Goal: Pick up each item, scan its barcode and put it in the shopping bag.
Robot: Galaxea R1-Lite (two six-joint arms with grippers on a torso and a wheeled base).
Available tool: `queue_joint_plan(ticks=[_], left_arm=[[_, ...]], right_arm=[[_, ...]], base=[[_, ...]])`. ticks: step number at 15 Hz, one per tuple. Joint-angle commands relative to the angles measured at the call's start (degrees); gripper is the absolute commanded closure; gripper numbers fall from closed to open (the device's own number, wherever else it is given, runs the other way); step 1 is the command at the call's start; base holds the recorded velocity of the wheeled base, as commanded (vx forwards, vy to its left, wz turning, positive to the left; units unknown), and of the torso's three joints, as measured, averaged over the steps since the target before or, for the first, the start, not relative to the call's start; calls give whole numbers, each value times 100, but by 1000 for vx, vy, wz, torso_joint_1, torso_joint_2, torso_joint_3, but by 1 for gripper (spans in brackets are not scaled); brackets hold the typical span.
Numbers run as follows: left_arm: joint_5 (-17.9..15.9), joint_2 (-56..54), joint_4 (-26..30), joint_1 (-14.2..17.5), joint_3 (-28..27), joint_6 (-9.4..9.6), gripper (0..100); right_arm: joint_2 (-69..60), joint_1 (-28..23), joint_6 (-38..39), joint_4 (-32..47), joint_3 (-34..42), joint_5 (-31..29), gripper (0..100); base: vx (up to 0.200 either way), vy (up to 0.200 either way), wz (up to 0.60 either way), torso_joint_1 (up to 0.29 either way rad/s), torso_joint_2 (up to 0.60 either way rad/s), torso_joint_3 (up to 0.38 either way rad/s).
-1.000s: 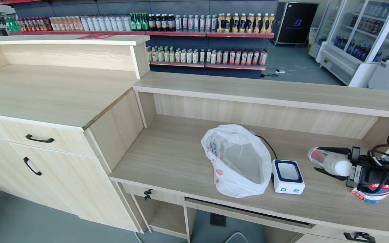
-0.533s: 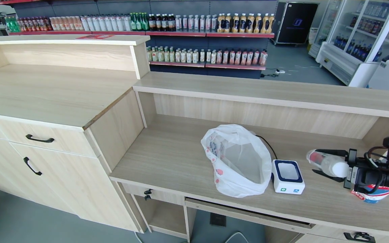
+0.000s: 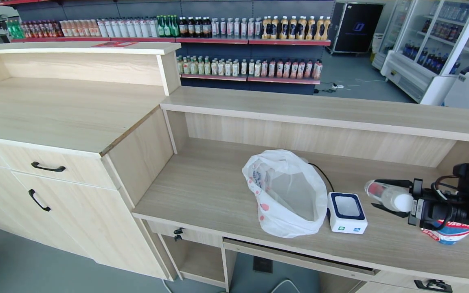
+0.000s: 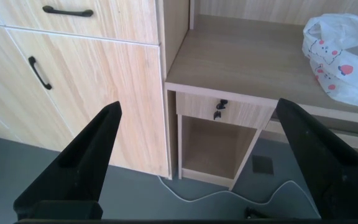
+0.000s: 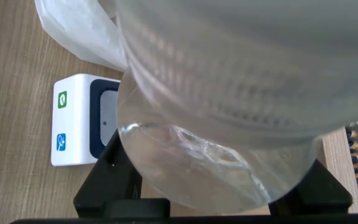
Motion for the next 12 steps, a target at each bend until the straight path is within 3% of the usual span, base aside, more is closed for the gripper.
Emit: queue_joint_plan(ticks=[1,12], left_arm=[[4,-2,4,1,0,-1,0],[4,-2,-5,1,0,-1,0]], right_arm=[[154,75,3,1,-158,2,100],[444,400,117,-25,-484,2,100]], base=[[0,0,0,0,0,0],[0,0,0,0,0,0]])
